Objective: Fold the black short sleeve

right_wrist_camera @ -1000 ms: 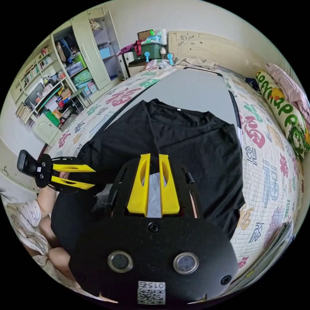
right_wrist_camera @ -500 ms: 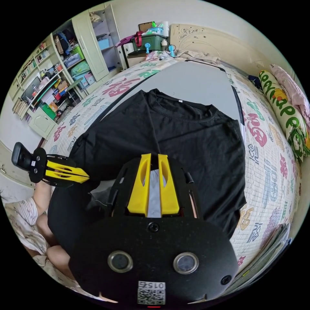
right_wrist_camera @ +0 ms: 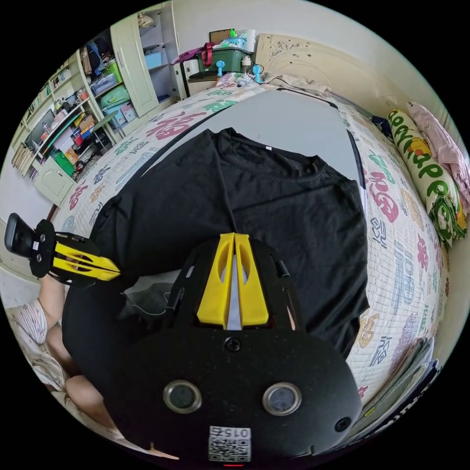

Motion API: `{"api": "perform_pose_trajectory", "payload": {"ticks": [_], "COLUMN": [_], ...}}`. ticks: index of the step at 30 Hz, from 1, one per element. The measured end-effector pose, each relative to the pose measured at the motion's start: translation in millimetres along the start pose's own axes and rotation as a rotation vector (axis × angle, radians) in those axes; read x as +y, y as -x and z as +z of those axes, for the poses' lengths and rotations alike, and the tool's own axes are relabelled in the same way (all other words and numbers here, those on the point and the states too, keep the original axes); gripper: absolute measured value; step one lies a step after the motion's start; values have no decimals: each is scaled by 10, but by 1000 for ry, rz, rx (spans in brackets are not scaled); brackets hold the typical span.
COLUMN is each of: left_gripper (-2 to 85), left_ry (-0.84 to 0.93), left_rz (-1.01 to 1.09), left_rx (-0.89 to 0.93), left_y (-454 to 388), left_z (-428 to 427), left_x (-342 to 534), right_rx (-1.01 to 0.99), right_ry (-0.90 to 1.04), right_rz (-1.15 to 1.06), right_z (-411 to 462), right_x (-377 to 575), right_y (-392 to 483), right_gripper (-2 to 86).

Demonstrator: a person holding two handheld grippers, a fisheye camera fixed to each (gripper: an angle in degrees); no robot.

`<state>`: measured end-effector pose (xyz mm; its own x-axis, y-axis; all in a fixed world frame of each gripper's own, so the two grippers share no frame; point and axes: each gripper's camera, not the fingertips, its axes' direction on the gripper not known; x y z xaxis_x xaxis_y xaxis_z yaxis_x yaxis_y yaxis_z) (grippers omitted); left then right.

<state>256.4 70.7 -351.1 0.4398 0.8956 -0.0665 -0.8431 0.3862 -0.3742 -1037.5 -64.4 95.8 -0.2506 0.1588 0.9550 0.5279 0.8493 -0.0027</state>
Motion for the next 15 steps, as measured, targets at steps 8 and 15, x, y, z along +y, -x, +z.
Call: {"api": "perform_pose_trajectory", "payload": {"ticks": [8,15], "left_gripper": [49,57], "left_ry": [-14,-211], "left_rz": [-73,-386], "left_rx": [70,-33], "left_y": [96,704], "left_z": [56,-232], "left_x": [-171,-408], "right_rx": [-159,-208], "right_ry": [-39,-288], "right_rz": [136,421], "right_z": [-563,-1750], "right_x": [-252,-141], "right_y": [-123,-1383], "right_gripper": [9,56]}}
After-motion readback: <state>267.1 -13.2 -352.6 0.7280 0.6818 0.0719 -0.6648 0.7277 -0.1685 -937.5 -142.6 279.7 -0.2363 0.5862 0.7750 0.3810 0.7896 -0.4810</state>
